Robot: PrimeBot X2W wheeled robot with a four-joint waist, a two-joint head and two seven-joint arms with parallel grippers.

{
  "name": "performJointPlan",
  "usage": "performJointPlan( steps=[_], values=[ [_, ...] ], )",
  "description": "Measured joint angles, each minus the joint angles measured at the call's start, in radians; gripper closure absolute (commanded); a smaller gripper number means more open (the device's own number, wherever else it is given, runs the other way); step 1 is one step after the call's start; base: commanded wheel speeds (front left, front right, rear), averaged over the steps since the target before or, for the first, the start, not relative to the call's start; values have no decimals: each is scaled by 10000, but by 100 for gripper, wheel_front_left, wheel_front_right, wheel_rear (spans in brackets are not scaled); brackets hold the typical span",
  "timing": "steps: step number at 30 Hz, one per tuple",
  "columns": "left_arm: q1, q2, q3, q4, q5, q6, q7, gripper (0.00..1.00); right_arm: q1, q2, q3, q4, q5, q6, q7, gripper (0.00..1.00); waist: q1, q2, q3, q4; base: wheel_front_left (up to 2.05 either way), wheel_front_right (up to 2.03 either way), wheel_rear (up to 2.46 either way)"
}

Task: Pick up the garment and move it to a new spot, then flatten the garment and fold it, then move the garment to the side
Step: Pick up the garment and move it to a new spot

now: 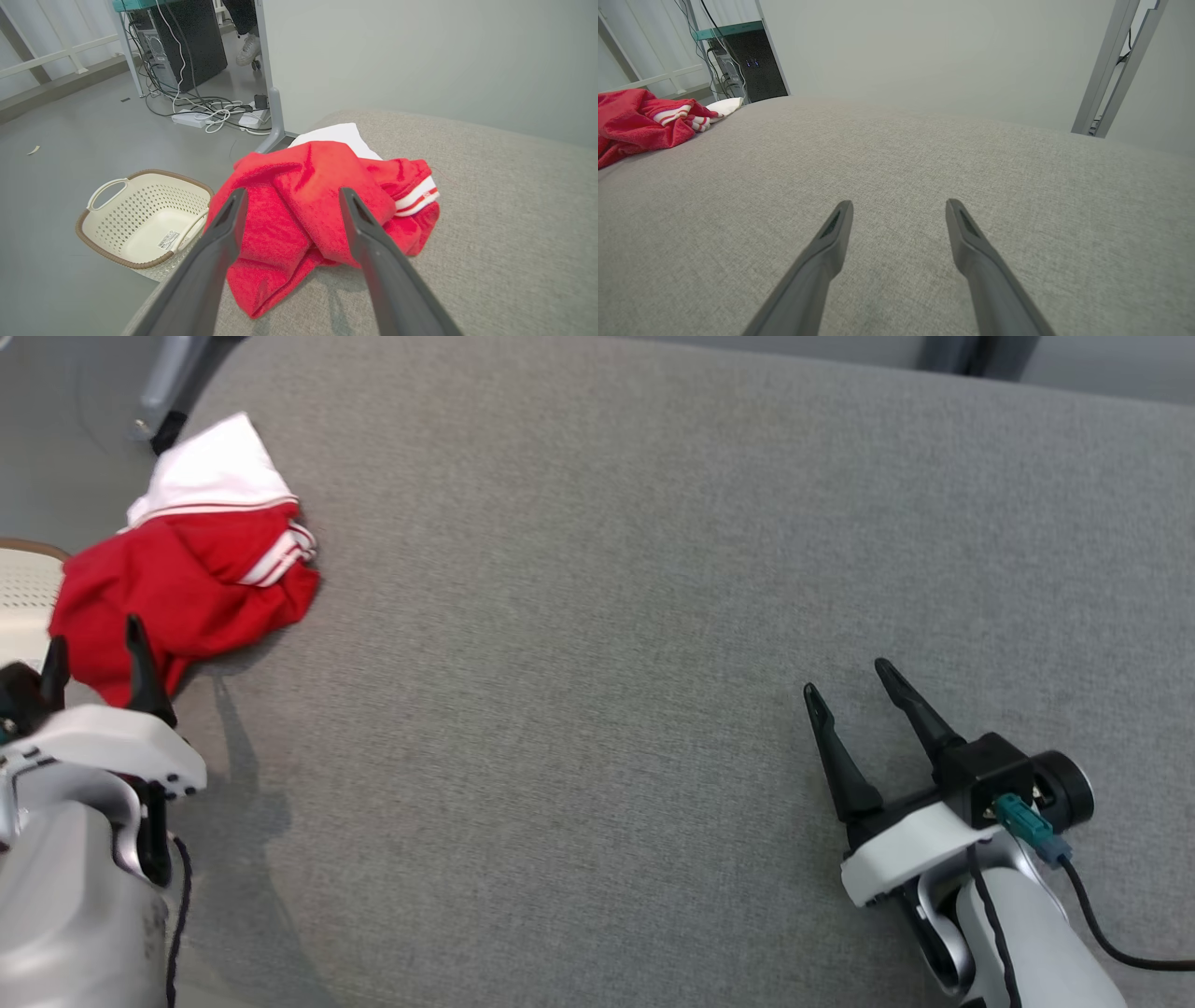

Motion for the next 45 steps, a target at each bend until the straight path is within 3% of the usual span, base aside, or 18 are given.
performJointPlan(
  steps=[6,14,15,16,17,28,38,45],
  values=[
    [-1457,564,6,1741,-186,-261,336,0,-520,-134,88,-313,-82,0,0,0,0,0,738,-412,0,0,0],
    [-2631,880,88,3365,-474,-157,1373,0,-782,-127,232,-809,-84,0,0,0,0,0,1375,-947,0,0,0],
    [-2699,909,79,3486,-483,-109,1400,29,-789,-123,234,-846,-84,0,0,0,0,0,1410,-998,0,0,0],
    [-2750,938,54,3578,-474,-73,1436,68,-796,-123,238,-867,-84,0,-2,0,0,0,1432,-1043,0,0,0],
    [-2804,970,21,3643,-468,-67,1432,100,-802,-113,234,-886,-84,0,-2,0,0,0,1440,-1078,0,0,0],
    [-2938,986,-416,3912,-299,-293,713,100,-600,44,157,-840,205,0,0,0,0,0,649,-1236,0,0,0],
    [-2904,100,-1154,3465,12,-667,102,100,-66,119,50,-732,623,0,0,0,0,0,-629,-1496,0,0,0],
    [-2049,-826,-1601,2497,150,-869,27,100,318,127,63,-767,1106,0,0,0,0,0,-1331,-2074,0,0,0]
  ],
)
